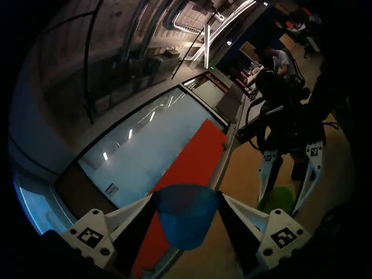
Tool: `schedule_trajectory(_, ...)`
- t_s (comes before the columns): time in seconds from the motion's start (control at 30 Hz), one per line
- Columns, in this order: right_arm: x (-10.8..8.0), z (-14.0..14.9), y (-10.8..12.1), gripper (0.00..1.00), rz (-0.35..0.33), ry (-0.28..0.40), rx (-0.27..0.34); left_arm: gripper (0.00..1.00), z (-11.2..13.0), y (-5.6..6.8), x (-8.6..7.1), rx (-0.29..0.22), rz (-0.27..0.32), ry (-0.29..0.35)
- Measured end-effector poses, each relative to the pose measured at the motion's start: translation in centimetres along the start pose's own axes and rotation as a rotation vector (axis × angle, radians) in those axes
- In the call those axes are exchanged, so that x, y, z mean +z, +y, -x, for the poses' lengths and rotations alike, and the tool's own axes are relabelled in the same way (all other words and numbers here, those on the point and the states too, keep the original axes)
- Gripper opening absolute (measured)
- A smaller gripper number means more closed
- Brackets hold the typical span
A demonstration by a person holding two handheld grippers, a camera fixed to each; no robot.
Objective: Pour water
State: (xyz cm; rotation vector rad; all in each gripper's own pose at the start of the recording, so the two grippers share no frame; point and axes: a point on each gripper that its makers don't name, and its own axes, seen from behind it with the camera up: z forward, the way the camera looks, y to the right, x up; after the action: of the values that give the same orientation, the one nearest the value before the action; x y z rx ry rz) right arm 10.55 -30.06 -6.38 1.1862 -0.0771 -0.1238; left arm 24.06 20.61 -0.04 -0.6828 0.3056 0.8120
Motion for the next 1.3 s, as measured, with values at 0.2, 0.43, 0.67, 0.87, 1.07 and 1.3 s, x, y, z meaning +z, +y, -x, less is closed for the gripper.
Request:
schedule_trajectory(0.2, 0.2, 0.2, -0.1, 0.91, -0.005, -0.001, 0.002, 0.9, -0.4, -0.3, 0.1, 0.038, -0.008, 0.006)
schedule_trajectory(0.43, 0.5, 0.3, -0.5, 0.91, -0.013, -0.003, 0.002, 0.9, -0.7, -0.3, 0.2, 0.077, -0.007, 0.007)
schedule_trajectory(0.67, 0.6, 0.4, -0.5, 0.91, -0.015, -0.003, 0.002, 0.9, -0.9, 0.0, 0.2, 0.114, -0.002, 0.003)
schedule_trajectory(0.87, 0.5, 0.5, -0.4, 0.91, -0.013, -0.002, 0.004, 0.9, -1.1, 0.1, 0.2, 0.132, 0.0, 0.003)
schedule_trajectory(1.07, 0.4, 0.4, -0.4, 0.91, -0.012, 0.001, 0.004, 0.9, -1.0, 0.0, 0.4, 0.151, -0.003, -0.003)
schedule_trajectory(1.3, 0.3, 0.4, -0.3, 0.91, -0.01, 0.003, 0.002, 0.9, -1.2, -0.1, 0.5, 0.165, -0.007, -0.002)
